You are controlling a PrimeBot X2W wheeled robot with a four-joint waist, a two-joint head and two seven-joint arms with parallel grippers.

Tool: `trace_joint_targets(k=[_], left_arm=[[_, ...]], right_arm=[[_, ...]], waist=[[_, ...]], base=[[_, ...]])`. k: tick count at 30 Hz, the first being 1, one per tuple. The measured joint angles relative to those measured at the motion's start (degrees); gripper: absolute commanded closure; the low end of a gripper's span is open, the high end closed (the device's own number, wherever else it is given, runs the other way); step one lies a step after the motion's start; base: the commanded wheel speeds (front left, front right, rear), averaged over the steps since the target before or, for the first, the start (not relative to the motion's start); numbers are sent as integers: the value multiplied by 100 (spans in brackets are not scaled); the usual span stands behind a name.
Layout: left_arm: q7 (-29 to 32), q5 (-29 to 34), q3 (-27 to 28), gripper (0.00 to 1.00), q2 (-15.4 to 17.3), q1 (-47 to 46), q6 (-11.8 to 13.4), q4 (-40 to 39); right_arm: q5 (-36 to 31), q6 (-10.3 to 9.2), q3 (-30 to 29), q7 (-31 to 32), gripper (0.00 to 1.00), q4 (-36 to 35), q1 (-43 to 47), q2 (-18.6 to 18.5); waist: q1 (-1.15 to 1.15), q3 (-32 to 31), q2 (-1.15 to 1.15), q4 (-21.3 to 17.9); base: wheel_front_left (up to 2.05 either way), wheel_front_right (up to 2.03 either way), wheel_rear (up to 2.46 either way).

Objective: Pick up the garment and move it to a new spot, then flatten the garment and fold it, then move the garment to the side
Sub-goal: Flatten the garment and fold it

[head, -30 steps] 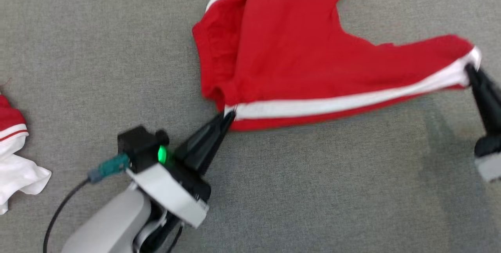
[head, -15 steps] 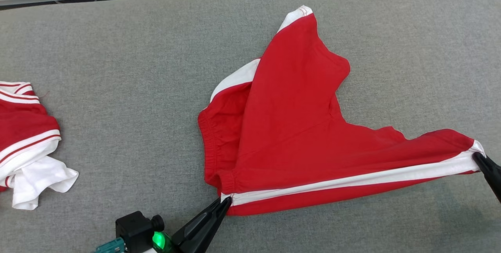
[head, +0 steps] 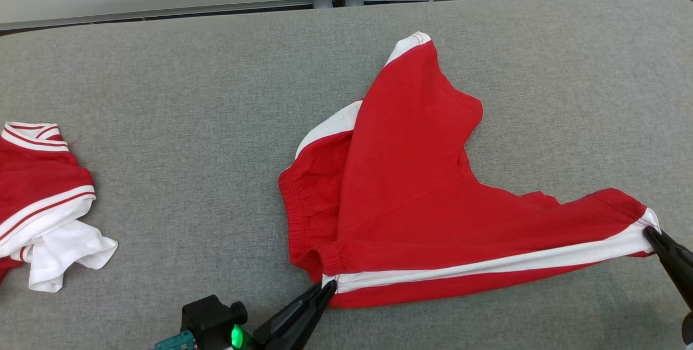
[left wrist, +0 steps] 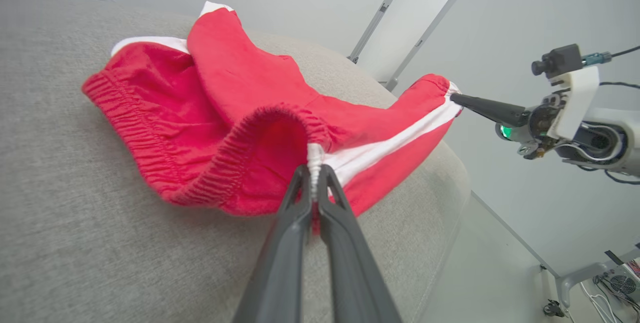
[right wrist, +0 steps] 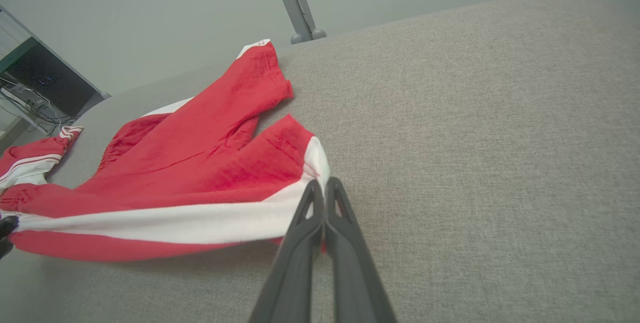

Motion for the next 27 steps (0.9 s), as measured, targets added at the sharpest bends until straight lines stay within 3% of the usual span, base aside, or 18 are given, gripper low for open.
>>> trace_joint_targets(k=[6,7,8,10,11,15,20,22,27], left_arm=[[64,-23,-10,99,-26,1,53,132],[216,-90,-49,56,-23,3,79,175],[512,-226,-130,0,-7,31,94,220],[942,-561,-225,0,49,99,93,136],[1010,-748,-136,0,43,104,130,4],[1031,-1117,314,0,126,-17,287,-569],[813,-1217,915,0,158,-289,716,-457],[828,-1482,1138,0,12,-441,902,-179],[1277,-2416,1458,0,-491,-994,898,472]], right_arm=[[-181,0,-201,207,100,-13,26,237],[-196,0,-236,269,100,27,70,266],[-183,1,-280,366,82,109,129,314],[-70,-3,-356,675,50,301,298,410],[-45,-3,-398,812,0,368,374,455],[-145,-3,-695,1156,0,449,474,589],[-402,-3,-955,1230,0,287,426,799],[-543,-3,-1017,1300,0,203,352,926],[-783,-3,-1121,1449,0,51,194,1207]], waist=[[0,43,0,-27],[0,51,0,-24],[0,63,0,-20],[0,84,0,5],[0,96,0,21],[0,162,0,60],[0,258,0,72],[0,316,0,72],[0,503,0,30]], base=[[0,0,0],[0,0,0],[0,0,0],[0,0,0],[0,0,0],[0,0,0],[0,0,0],[0,0,0],[0,0,0]])
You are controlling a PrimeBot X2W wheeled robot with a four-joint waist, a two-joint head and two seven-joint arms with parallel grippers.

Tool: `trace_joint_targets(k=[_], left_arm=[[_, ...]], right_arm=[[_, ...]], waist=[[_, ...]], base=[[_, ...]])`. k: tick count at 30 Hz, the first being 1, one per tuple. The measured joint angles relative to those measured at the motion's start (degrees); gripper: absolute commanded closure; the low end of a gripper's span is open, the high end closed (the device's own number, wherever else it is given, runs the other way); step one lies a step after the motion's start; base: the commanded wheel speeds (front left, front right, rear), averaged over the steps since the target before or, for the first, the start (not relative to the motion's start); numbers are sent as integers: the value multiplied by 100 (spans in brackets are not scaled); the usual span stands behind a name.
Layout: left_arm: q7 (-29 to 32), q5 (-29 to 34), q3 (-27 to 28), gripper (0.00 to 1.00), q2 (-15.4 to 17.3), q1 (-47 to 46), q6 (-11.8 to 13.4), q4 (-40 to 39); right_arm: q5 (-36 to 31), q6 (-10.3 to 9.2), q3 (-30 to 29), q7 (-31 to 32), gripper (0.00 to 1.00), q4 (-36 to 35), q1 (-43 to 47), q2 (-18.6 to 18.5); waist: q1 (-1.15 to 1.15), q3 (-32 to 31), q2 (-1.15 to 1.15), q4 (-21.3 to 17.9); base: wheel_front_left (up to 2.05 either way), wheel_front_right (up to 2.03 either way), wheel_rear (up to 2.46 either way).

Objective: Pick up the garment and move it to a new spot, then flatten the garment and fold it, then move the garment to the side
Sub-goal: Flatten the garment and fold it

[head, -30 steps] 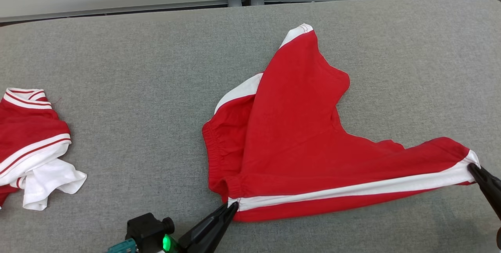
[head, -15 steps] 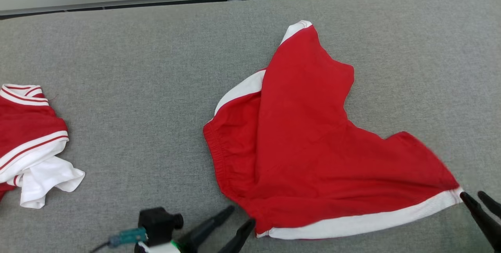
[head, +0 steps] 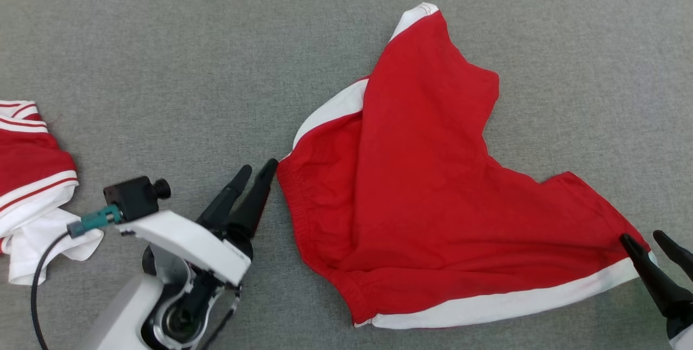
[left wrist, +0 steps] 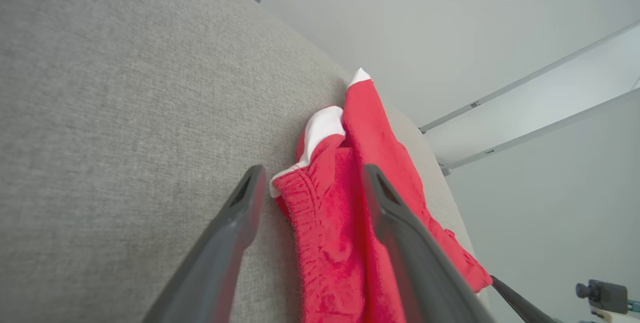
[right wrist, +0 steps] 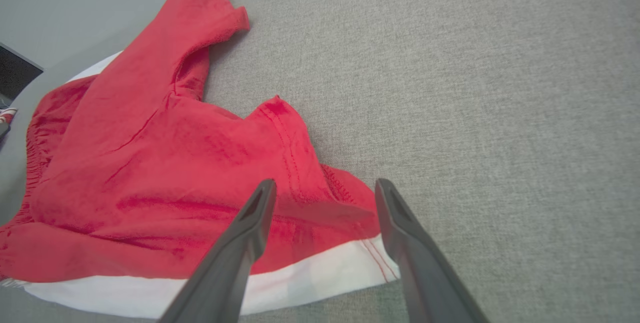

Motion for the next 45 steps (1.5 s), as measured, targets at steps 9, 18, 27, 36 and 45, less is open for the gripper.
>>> trace_joint_targets(k=[9,18,27,36,45], left_arm=[[1138,-1466,382,0,-264,-370,169,455],[1415,-1503,335,100,-175,-522,213,520],[255,129,227,100,252,-1045,142,660],[-474,2572,-920,100,702,-1706,48,-23],[-292,3360,-2317,91,304,-795,79,37]], right_arm=[[-332,0,-209,53,0,-10,-90,235],[-456,0,-161,5,0,-69,-258,445],[-509,0,32,-245,0,-24,-440,557],[-467,0,261,-458,0,187,-514,605],[-454,0,269,-548,0,220,-491,478]], waist=[[0,244,0,-165],[0,307,0,-359],[0,255,0,-595],[0,15,0,-629],[0,34,0,-365]], base=[[0,0,0],[0,0,0],[0,0,0],[0,0,0],[0,0,0]])
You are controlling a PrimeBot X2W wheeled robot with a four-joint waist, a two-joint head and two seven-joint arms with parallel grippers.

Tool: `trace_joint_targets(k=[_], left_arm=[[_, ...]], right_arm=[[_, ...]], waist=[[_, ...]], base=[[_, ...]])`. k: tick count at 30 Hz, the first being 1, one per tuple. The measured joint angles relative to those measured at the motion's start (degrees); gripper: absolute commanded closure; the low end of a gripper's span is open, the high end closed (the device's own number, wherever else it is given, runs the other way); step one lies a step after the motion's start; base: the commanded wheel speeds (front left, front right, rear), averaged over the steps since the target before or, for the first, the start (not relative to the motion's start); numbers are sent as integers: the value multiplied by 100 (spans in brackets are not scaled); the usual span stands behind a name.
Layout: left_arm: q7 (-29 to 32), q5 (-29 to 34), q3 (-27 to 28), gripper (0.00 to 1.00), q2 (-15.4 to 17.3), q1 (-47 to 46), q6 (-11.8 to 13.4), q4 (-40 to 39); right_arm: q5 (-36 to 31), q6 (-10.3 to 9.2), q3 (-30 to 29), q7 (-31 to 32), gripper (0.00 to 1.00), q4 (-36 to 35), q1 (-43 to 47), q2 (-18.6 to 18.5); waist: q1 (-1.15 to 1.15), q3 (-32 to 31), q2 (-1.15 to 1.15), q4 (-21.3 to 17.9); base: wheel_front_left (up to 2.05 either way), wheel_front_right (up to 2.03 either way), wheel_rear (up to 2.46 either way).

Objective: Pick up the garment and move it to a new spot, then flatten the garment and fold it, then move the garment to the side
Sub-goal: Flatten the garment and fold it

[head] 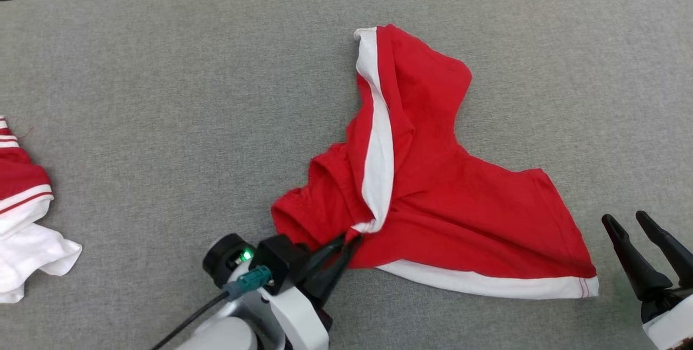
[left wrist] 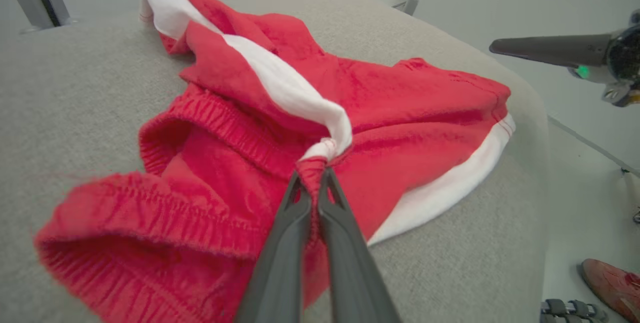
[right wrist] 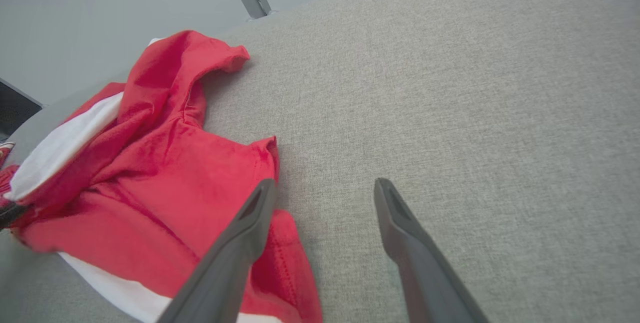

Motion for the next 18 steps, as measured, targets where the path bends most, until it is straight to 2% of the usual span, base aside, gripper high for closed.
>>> trace_joint_targets(k=[2,6,10,14,18], left_arm=[[-59,-74,-77,0,-196,117,-2,176],[-205,-192,-64,0,-476,183,74,400],[-163,-385,55,0,-572,256,247,428],[-35,-592,107,0,-541,465,343,123],[190,-1145,287,0,-461,783,394,-465]], right_arm=[[0,0,0,-3,0,-1,-3,-20],[-10,0,-23,5,0,-18,-4,-83],[-19,0,-44,38,0,-37,-4,-98],[-32,0,-49,40,0,-48,4,-98],[-33,0,-76,34,0,-38,59,-96]], waist=[[0,4,0,76],[0,-4,0,218],[0,-36,0,309],[0,-41,0,315],[0,-22,0,306]], base=[[0,0,0],[0,0,0],[0,0,0],[0,0,0],[0,0,0]])
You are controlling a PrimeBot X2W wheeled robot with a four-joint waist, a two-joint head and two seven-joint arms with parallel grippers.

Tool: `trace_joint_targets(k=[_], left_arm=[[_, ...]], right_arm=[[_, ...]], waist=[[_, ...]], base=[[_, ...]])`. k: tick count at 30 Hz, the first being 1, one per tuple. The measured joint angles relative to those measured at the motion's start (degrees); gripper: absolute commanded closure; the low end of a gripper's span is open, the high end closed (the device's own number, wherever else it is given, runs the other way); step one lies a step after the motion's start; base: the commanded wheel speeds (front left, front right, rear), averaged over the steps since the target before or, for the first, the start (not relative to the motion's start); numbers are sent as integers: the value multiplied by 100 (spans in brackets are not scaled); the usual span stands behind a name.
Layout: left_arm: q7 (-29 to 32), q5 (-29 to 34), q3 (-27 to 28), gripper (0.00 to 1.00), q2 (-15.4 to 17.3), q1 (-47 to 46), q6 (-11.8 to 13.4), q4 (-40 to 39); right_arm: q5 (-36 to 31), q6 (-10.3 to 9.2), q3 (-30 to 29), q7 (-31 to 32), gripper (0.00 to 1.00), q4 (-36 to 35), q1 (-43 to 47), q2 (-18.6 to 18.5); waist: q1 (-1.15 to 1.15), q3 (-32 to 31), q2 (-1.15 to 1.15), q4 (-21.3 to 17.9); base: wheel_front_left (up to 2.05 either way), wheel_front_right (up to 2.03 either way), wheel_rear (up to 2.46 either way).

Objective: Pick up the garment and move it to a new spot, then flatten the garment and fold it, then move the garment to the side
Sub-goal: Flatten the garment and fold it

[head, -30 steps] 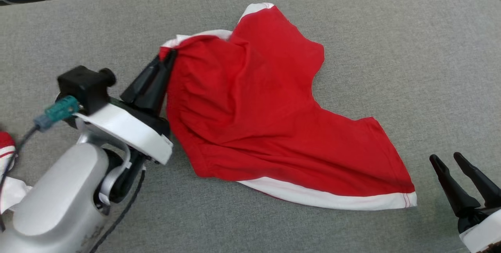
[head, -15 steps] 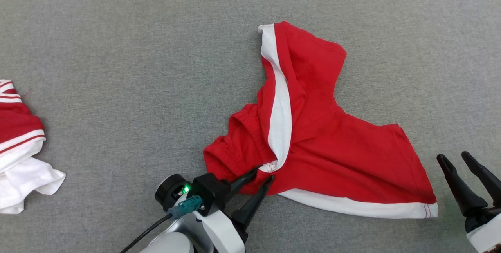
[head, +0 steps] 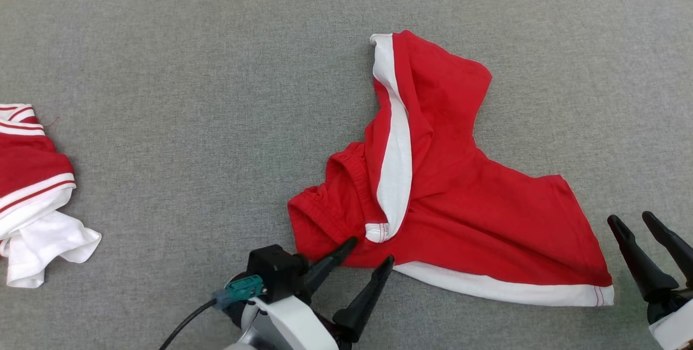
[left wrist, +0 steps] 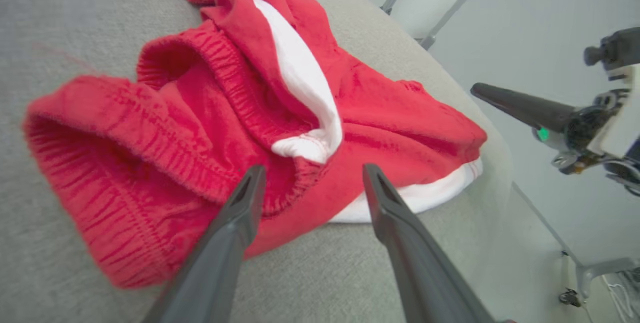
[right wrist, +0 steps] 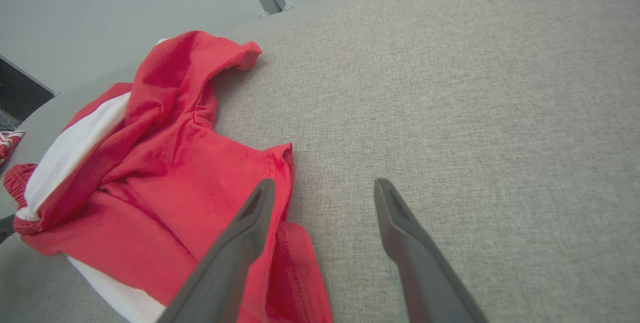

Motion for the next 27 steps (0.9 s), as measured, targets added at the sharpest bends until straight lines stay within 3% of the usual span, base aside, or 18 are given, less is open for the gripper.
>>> trace_joint_targets(k=[4,9,12,18,22,25,27], left_arm=[[258,-947,401,0,12,286,-24,-669],[688,-1716,825,2,1,237,152,-767],[929,-1872,877,9,-30,35,190,-619],[1319,-1838,677,9,-35,-288,191,-267],[1407,-1723,567,21,-33,-361,230,-76],[1436,-1551,453,39,12,-405,283,18],[1466,-1429,365,44,71,-422,297,40]], right_arm=[[0,0,-18,-36,0,18,8,1],[-20,0,20,-40,0,18,-15,15],[-26,0,56,-37,0,0,-102,20],[-26,0,88,-47,0,4,-191,10],[-26,0,110,-67,0,20,-230,16],[-25,0,123,-99,0,42,-235,27],[-25,0,126,-119,0,60,-236,30]], waist=[[0,21,0,8],[0,74,0,16],[0,133,0,-3],[0,253,0,-80],[0,295,0,-124],[0,316,0,-150],[0,320,0,-154]], base=[[0,0,0],[0,0,0],[0,0,0],[0,0,0],[0,0,0],[0,0,0],[0,0,0]])
